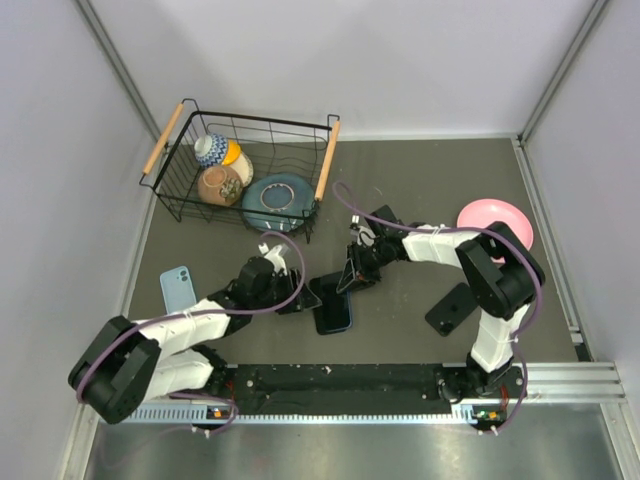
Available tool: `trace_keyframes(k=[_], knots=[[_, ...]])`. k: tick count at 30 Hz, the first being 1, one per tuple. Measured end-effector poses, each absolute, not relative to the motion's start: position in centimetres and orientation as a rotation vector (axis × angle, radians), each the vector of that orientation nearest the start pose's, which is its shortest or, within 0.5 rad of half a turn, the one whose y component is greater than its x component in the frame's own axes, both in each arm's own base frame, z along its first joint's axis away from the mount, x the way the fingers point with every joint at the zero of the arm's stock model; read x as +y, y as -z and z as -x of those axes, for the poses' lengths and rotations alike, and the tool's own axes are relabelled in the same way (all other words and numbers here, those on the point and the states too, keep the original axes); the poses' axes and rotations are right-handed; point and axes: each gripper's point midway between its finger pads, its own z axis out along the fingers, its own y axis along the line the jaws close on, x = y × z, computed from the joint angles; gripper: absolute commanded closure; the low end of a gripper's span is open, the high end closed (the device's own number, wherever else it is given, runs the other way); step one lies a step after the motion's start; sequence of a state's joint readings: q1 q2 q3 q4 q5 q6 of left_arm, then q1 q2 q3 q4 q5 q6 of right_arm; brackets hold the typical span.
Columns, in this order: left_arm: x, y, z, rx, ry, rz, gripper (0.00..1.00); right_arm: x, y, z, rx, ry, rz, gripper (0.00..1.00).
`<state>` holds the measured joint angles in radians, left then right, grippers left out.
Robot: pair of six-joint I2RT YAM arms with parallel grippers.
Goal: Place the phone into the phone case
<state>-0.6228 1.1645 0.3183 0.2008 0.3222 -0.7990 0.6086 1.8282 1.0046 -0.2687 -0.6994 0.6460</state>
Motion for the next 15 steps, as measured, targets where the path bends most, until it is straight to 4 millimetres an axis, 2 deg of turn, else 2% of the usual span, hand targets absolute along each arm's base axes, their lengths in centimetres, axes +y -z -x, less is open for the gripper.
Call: trace_keyframes(k=[3, 7, 12, 15], knots=[[-23.1, -5.0, -18.8, 2.429, 1.043, 0.054, 0.65, 31.2, -4.2, -21.9, 2.896, -1.248, 0.196, 0.83], [-21.8, -4.0, -18.9, 2.465, 0.94, 0.117, 0.75, 31.4, -4.4, -22.0, 2.883, -1.264, 0.195, 0.85], [-20.0, -2.3, -18.6, 2.526, 0.808, 0.185, 0.82, 31.9, -4.5, -21.8, 2.866, -1.282, 0.205, 0.84], [-20.1, -2.1, -18.7, 2.533, 0.807, 0.202, 0.84, 32.3, -4.6, -21.8, 2.852, -1.282, 0.214, 0.84]])
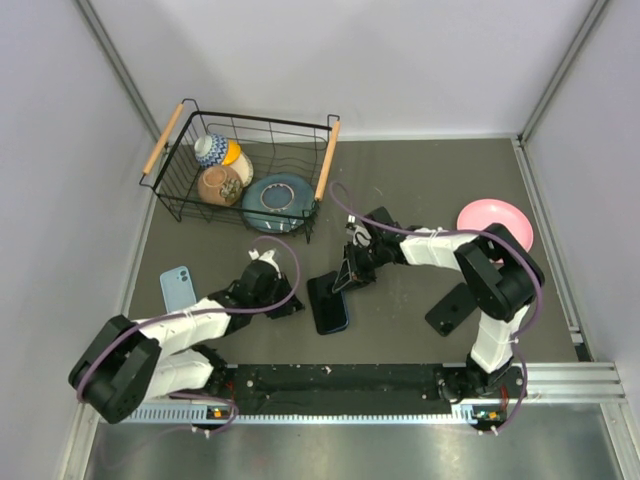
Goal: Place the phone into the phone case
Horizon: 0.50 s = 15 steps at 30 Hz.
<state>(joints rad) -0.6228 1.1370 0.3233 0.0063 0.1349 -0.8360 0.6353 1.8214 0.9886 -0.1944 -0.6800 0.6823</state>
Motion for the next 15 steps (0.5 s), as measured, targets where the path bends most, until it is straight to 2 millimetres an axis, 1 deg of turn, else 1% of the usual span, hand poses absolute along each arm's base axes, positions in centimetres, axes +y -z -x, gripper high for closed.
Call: trace_keyframes(k=[7, 15], knots=[[-21.5, -2.0, -19.7, 2.521, 0.867, 0.201, 0.85, 33.2, -4.8, -21.7, 2.827, -1.295, 0.231, 0.87], [-22.4, -2.0, -20.1, 2.513, 0.911, 0.2, 0.85, 33.7, -4.6, -21.7, 2.796, -1.337, 0.22, 0.92]])
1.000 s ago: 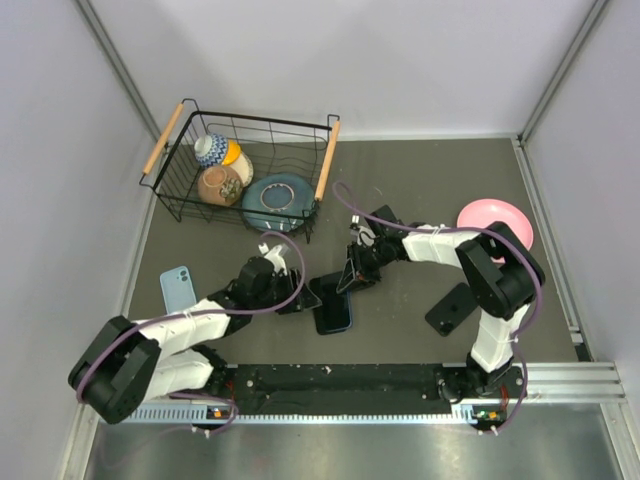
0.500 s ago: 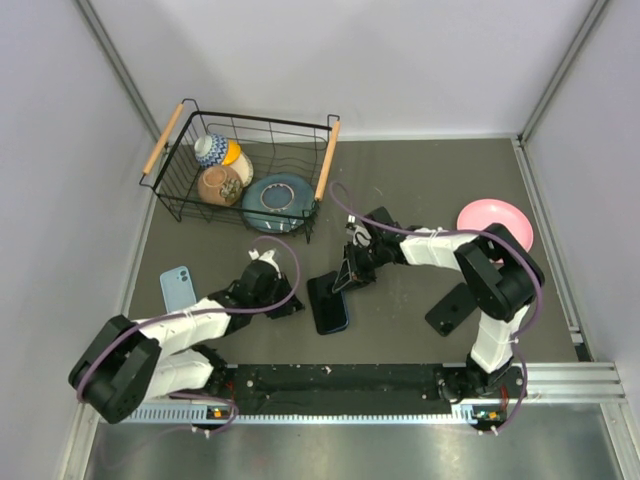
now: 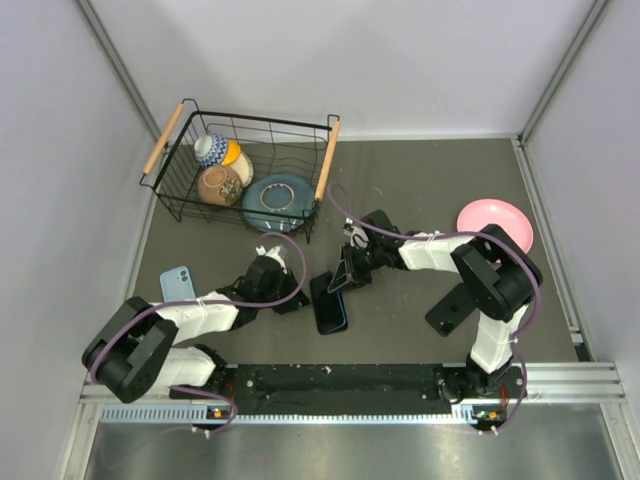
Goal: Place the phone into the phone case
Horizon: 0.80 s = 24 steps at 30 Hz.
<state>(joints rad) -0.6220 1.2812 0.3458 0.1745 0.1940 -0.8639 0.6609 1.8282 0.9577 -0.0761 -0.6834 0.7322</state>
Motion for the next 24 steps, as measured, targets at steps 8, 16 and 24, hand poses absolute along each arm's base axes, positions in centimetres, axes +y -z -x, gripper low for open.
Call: trace_keyframes(k=[8, 16, 24], knots=[[-22.47, -1.97, -20.05, 2.515, 0.919, 0.2, 0.86, 33.91, -4.27, -21.64, 2.759, -1.397, 0.167, 0.97], [-22.57, -1.95, -19.95, 2.499, 0.949, 0.23, 0.86, 33.9, -3.81, -21.57, 2.695, -1.484, 0.05, 0.98], [-22.65, -1.97, -19.84, 2.492, 0.952, 0.256, 0.86, 34.0, -3.86, -21.71, 2.666, -1.51, 0.001, 0.97]])
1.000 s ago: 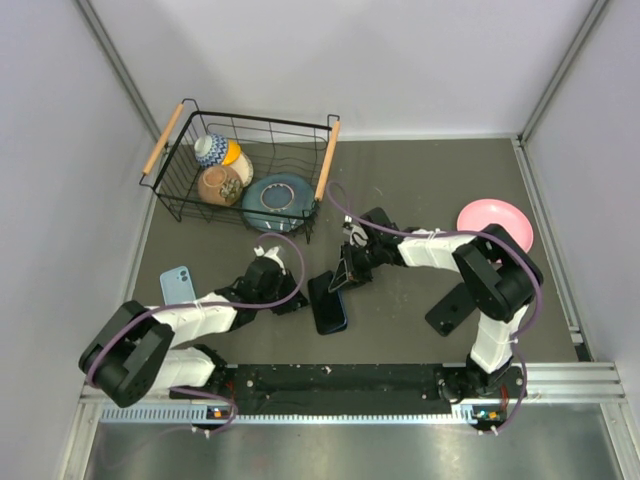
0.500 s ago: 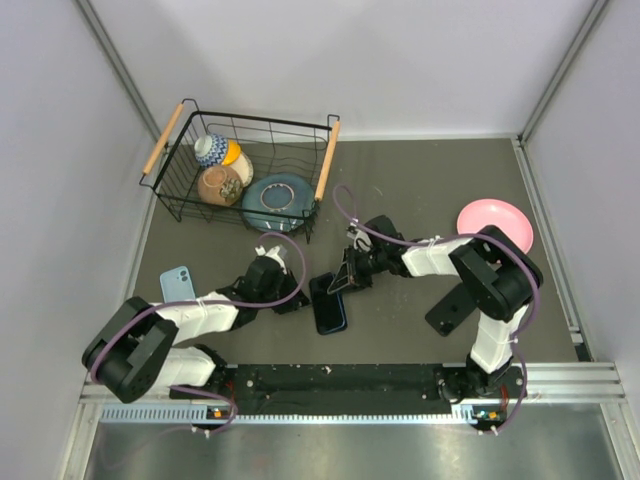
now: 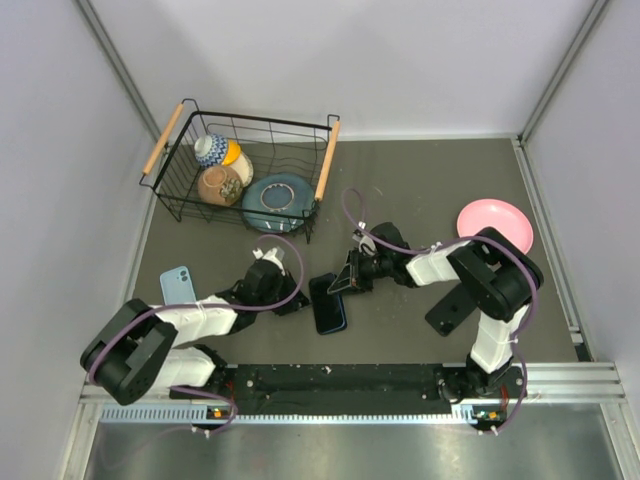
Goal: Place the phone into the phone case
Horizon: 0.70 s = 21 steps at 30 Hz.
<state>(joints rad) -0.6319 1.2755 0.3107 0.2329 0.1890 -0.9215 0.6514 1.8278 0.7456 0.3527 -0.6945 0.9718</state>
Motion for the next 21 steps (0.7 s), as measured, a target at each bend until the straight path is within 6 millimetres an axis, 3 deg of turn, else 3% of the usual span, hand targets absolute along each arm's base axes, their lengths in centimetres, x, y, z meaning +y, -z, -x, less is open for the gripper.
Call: trace_keyframes(k=[9, 14, 17, 21], knots=[[-22.4, -2.1, -19.0, 2.472, 0.935, 0.265, 0.85, 33.9, -3.7, -21.6, 2.672, -1.508, -0.035, 0.9], [-21.8, -2.3, -17.3, 2.52, 0.913, 0.248, 0.78, 33.6, -3.6, -21.4, 2.704, -1.429, -0.07, 0.63], [-21.3, -2.8, -16.8, 2.525, 0.895, 0.248, 0.71, 33.0, -3.7, -21.4, 2.735, -1.342, -0.08, 0.53], [-21.0, -4.1, -16.9, 2.499, 0.891, 0.248, 0.62, 32.2, -5.3, -21.9, 2.712, -1.234, -0.048, 0.41]])
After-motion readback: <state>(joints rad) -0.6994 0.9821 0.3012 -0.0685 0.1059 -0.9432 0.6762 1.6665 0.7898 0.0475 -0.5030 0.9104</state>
